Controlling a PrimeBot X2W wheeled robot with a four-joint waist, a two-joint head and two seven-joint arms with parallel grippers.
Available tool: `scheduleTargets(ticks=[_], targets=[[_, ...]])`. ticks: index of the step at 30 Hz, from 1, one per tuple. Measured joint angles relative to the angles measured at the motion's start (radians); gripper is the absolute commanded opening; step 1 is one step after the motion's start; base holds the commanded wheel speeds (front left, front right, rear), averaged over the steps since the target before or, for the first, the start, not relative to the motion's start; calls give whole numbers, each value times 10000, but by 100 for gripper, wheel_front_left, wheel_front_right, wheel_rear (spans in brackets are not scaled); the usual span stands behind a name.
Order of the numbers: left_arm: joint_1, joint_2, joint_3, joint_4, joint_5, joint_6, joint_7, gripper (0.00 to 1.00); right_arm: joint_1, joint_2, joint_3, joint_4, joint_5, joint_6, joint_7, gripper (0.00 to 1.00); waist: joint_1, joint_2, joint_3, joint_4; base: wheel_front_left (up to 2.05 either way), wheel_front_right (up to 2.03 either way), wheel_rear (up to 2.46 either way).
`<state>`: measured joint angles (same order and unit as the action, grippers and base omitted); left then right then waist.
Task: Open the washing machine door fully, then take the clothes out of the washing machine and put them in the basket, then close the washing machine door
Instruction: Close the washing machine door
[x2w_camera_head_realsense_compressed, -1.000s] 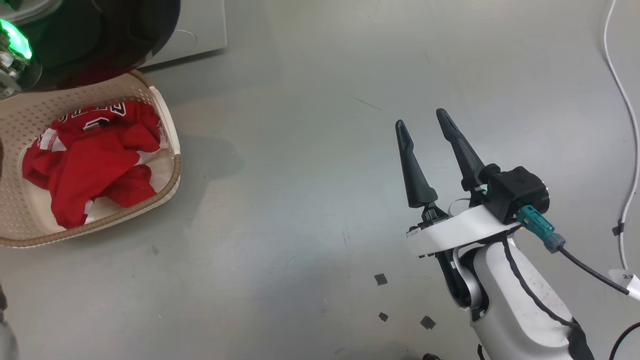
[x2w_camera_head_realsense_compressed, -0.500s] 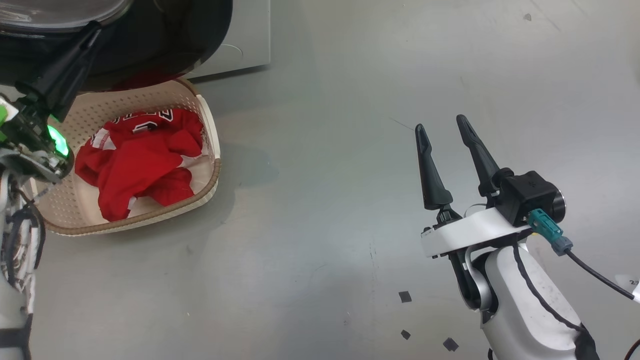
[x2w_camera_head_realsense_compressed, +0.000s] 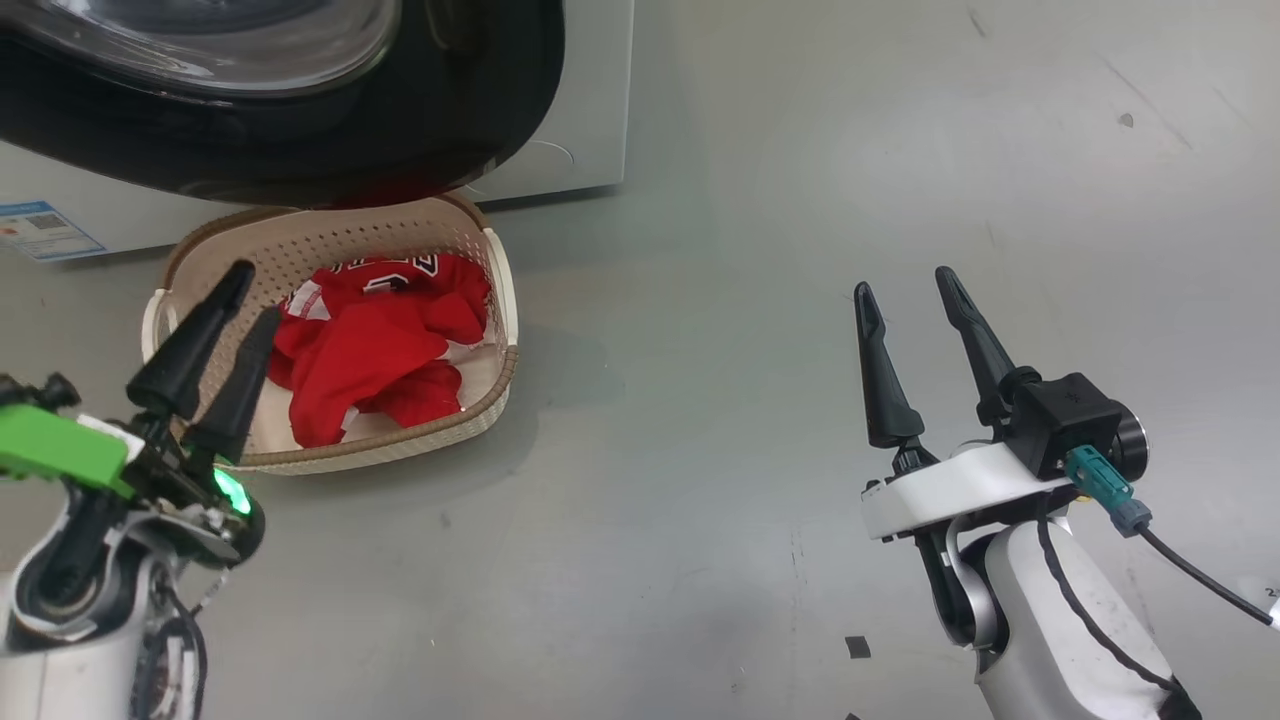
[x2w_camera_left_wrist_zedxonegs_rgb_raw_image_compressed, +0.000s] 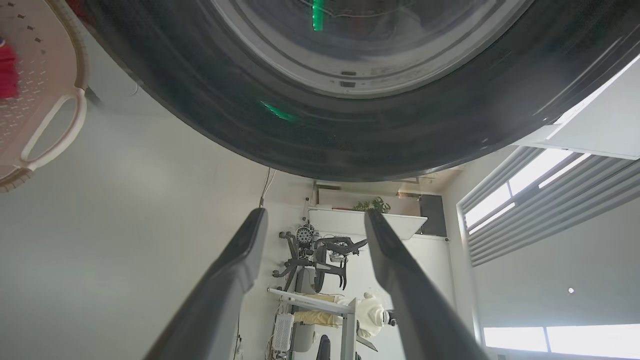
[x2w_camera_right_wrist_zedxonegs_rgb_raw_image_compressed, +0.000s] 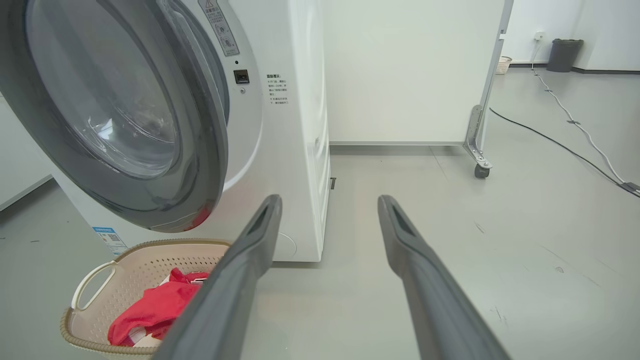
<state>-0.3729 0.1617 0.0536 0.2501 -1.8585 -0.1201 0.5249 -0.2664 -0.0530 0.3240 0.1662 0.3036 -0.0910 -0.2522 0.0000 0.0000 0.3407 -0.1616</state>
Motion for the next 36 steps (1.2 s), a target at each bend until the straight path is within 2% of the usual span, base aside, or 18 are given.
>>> scheduleTargets(ticks=[11, 15, 19, 22, 26, 36], targets=[[2004, -1135, 556, -640, -71, -2, -830, 100, 518, -33, -259, 136, -100, 2, 0, 100, 0, 0, -660, 641, 0, 0, 0], [2450, -1168, 796, -943, -15, -2, -1244, 100, 767, -44, -272, 282, -150, 6, 0, 100, 0, 0, -972, 813, 0, 0, 0], [2731, -1154, 901, -1457, 704, -2, -1848, 100, 1021, -67, -278, 393, -201, 15, 2, 100, 0, 0, -1313, 964, 0, 0, 0], [2896, -1139, 836, -1939, 1741, -2, -2353, 100, 1163, -71, -274, 443, -238, 19, 0, 100, 0, 0, -1576, 1060, 0, 0, 0], [3200, -1016, 612, -2512, 3833, -4, -3346, 100, 1323, -84, -286, 500, -249, 105, 0, 100, 0, 0, -1930, 1163, 0, 0, 0], [3783, 297, -238, -3490, 9327, -10, -5962, 100, 1690, -123, -414, 506, -353, 105, 2, 100, -1, 0, -2741, 1318, 0, 0, 0]])
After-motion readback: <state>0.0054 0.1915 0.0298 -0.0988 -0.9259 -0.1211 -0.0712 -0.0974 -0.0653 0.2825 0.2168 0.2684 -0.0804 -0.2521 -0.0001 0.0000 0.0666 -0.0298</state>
